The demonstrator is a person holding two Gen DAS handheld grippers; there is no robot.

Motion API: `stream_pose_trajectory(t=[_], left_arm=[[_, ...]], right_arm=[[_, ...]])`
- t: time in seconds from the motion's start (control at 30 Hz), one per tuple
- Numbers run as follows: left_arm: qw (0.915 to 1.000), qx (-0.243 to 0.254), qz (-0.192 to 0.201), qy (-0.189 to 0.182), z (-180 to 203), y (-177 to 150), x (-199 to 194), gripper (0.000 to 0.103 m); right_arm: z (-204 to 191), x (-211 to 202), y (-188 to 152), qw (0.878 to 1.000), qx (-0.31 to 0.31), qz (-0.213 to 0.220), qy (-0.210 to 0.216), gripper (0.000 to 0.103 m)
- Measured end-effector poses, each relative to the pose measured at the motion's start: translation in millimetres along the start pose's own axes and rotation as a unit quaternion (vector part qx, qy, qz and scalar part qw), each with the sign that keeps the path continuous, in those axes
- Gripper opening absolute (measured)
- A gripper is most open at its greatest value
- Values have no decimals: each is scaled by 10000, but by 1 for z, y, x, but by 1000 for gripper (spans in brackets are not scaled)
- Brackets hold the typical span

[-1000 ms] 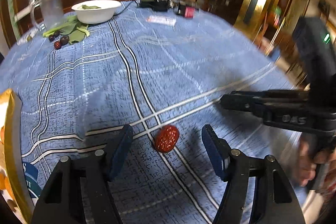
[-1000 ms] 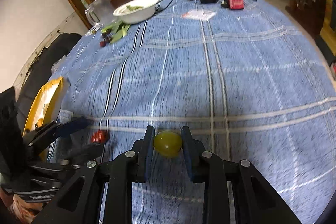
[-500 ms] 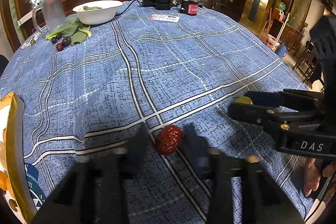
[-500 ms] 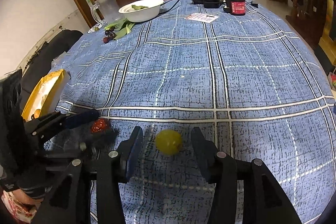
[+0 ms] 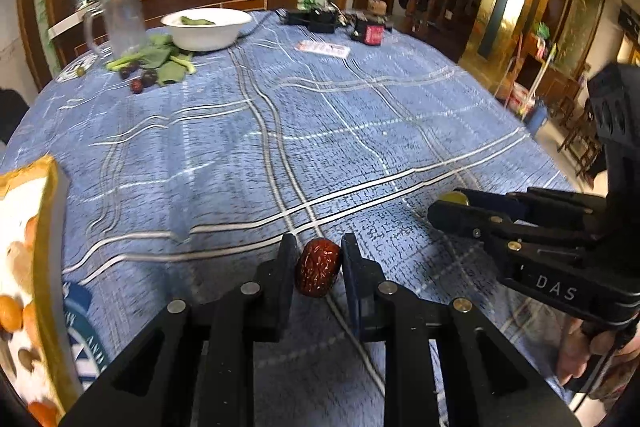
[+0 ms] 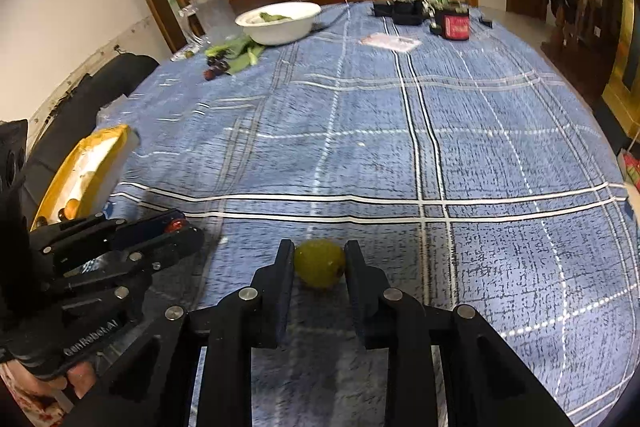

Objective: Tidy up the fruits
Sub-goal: 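Grasp the red date with the left tool while the right tool grasps a yellow-green grape, then carry the date and grape over the tray and open both tools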

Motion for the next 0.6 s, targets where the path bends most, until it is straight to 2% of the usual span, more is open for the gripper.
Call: stream_pose_trajectory(t=[0.27,0.6], left_arm=[[9973,-633,352,157,-45,-4,-53,22],[9830,-1173,911,1082,-122,-14,-116,22]], right_arm=[[-47,-25,5,9989,-313,254,250,27],[-140,-35,13,9922,-962,331,717,27]])
Point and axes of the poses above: each gripper's, at about its wrist camera, not at the fingertips, and x roughly the way its jaws point, z to its right, y to its top, the point moved 10 cm from there along x, roughly the way its jaws point, and after that the axes turned 3 degrees about -x, right-handed, at the moved point
